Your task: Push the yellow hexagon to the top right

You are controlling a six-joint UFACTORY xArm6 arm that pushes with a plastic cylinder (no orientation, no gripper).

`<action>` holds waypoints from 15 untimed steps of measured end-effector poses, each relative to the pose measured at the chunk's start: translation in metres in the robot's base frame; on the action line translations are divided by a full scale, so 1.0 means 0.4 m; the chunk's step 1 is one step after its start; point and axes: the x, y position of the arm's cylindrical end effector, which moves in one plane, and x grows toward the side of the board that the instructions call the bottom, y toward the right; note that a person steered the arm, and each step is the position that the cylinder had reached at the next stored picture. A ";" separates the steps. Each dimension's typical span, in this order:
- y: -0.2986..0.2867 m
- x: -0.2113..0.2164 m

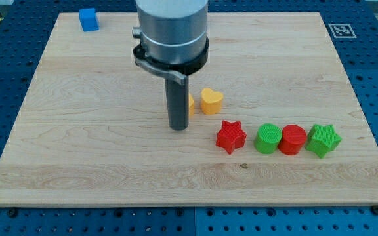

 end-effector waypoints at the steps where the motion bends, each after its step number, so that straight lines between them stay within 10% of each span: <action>1: 0.002 -0.066; 9: 0.191 -0.474; 15: 0.517 -0.466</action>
